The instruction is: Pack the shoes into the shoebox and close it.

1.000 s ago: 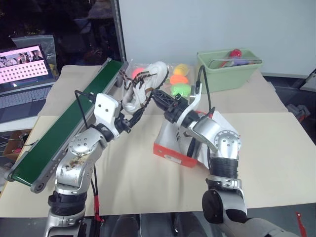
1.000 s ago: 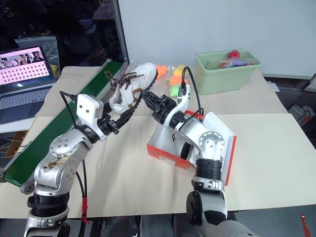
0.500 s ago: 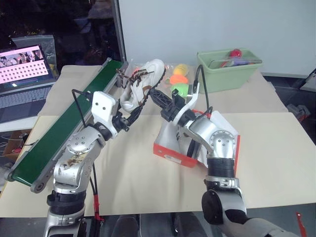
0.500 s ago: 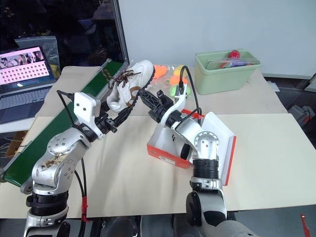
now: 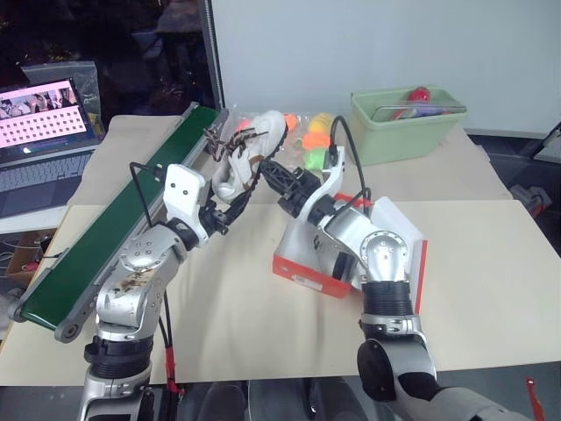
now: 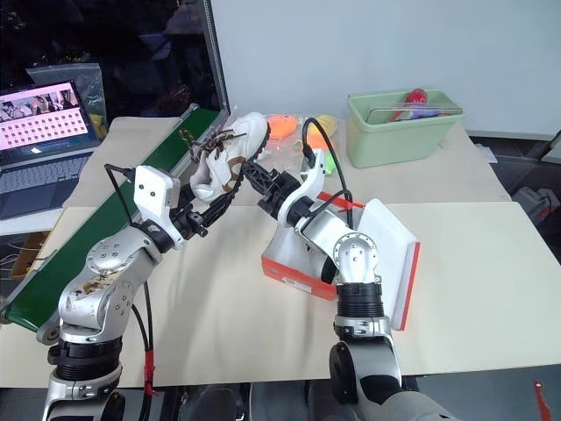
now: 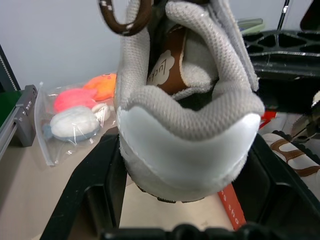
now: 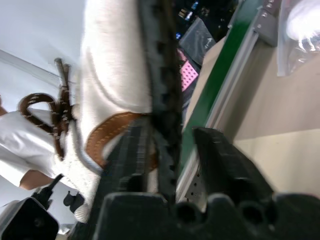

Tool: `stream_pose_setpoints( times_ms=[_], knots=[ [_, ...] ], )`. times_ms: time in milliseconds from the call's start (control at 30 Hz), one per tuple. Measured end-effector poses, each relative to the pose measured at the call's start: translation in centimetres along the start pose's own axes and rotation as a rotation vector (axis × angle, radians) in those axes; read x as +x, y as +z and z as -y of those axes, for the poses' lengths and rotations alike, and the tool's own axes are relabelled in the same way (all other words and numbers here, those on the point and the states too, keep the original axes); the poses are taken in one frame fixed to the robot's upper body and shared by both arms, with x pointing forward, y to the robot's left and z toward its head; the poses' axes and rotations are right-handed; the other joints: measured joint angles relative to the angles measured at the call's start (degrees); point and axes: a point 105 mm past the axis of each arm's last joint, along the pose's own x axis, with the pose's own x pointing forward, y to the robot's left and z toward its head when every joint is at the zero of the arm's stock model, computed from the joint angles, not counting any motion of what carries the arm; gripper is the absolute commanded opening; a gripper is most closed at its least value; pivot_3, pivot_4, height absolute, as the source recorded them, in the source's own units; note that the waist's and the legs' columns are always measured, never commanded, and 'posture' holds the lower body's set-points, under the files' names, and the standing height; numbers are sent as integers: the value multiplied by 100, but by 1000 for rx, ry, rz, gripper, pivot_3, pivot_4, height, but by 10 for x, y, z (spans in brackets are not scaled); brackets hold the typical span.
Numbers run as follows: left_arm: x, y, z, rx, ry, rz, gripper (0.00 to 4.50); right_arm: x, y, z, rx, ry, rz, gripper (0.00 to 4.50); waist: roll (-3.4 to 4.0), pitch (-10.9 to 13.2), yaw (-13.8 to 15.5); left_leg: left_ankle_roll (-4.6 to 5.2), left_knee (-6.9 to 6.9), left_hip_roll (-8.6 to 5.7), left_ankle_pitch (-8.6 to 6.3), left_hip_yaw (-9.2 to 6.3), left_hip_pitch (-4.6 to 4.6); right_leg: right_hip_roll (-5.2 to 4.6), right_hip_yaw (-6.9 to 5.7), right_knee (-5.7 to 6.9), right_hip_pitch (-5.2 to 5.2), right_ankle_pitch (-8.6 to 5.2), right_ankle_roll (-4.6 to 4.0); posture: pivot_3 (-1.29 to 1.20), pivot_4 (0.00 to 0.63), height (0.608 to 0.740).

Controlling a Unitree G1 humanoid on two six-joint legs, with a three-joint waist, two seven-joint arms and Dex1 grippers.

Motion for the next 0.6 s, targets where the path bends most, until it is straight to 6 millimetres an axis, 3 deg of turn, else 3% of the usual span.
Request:
stream_pose_setpoints(
  times_ms=[133,167,600],
  knots=[
    [0,1,1,-3,-4,9,2814,-4,3,5,22,-23,-2,4358,0,0,-2,0,0,0,0,0,0,0,0,-1,0,0,0,0,150,729],
    [1,2,2,-4,-5,13,2814,-5,3,6,26,-28,-2,4492,0,0,-2,0,0,0,0,0,0,0,0,-1,0,0,0,0,150,729],
    [6,10,17,-1,-81,44,2814,-30,17,15,176,92,84,4492,0,0,-3,0,0,1,0,0,-1,2,0,-4,1,0,0,0,150,729]
  ],
)
